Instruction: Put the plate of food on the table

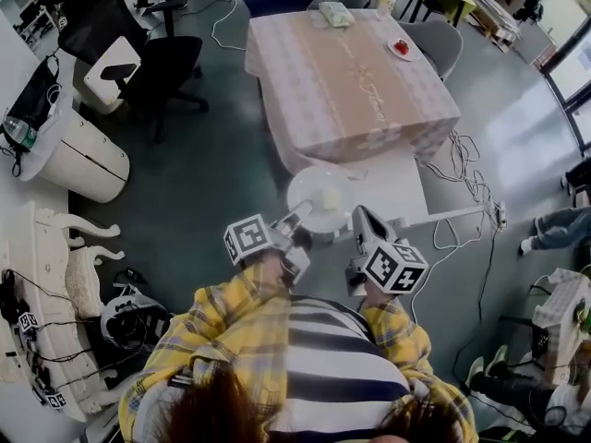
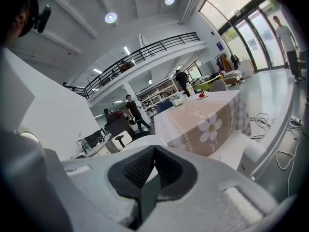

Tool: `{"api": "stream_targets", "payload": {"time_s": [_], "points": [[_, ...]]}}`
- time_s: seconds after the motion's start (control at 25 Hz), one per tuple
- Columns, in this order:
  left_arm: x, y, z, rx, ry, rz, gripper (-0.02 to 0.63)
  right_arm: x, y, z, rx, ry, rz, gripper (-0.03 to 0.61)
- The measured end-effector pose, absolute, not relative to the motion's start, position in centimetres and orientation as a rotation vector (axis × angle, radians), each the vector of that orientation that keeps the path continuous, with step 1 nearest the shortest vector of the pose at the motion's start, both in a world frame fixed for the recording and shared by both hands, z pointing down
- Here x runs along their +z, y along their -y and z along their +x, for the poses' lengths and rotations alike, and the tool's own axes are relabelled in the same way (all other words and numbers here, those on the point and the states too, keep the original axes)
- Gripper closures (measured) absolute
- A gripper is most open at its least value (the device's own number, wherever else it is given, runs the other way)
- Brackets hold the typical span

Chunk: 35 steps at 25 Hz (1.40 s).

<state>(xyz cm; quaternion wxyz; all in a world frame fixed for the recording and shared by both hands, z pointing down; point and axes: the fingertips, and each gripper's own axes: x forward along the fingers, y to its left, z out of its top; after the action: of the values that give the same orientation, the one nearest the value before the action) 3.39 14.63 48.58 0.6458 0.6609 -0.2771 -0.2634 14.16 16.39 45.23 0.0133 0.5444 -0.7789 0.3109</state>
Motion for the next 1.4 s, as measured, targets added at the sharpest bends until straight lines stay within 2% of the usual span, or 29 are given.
{"api": "stream_targets", "payload": {"time_s": [0.56,1.4], "points": [[47.2,-0.6,-0.2,-0.549,0.551,1.563,0.609,44.8,-3.2,10.7,0.917,2.355,1.814,0.583],[48.2,13.6,1.1,-0.564,0.584,1.54,0.609,44.1,12.9,10.6,0.885,2.401,1.776,0.583]]}}
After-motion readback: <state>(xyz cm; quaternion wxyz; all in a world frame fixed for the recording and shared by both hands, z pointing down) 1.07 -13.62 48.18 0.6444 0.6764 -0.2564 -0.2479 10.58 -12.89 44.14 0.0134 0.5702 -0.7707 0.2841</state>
